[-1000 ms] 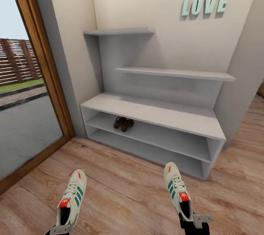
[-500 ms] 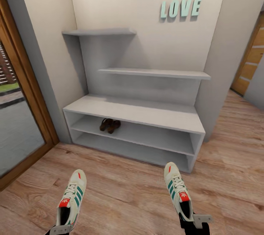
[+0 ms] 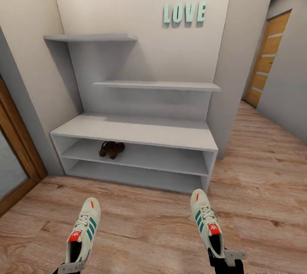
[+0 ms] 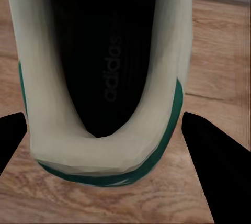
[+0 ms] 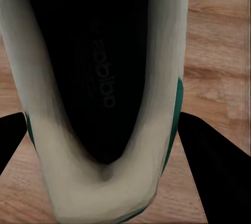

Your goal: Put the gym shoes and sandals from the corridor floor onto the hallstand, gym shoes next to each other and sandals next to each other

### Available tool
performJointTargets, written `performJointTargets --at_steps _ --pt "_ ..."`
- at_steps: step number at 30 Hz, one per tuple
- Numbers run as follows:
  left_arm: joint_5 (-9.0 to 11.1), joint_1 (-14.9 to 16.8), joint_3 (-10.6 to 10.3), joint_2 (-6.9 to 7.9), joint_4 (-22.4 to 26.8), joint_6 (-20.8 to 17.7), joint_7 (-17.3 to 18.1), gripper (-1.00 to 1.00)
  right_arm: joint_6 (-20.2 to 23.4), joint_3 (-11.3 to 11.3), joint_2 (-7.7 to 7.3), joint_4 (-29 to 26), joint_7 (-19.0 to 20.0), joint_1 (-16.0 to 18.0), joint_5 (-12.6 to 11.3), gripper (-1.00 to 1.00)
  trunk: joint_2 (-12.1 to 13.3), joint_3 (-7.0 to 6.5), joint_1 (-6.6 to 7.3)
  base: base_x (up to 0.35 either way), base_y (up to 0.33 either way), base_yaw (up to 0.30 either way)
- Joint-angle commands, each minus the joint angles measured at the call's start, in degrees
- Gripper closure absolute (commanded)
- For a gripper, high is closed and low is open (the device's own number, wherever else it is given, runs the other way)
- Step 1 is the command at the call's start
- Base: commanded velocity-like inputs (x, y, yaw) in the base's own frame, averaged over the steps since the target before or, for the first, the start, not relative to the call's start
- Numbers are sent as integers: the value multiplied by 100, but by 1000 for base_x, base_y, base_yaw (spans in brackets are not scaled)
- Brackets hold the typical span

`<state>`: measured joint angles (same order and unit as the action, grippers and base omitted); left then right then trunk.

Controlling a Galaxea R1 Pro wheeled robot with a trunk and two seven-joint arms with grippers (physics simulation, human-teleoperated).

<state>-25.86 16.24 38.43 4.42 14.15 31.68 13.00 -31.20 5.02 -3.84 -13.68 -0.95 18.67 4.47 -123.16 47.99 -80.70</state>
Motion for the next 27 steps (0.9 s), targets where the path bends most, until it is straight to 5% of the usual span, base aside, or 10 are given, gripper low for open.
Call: performJointTargets --at_steps 1,20,27 --pt "-16 4 50 -1 0 16 45 100 -18 34 2 6 -11 6 45 100 -2 3 1 0 0 -263" --pt "-16 2 50 0 0 13 45 100 -18 34 5 6 -11 6 45 100 -2 -19 1 0 0 -257" --pt "-16 2 50 0 0 14 45 100 -19 34 0 6 -11 6 45 100 -2 -19 1 0 0 -52"
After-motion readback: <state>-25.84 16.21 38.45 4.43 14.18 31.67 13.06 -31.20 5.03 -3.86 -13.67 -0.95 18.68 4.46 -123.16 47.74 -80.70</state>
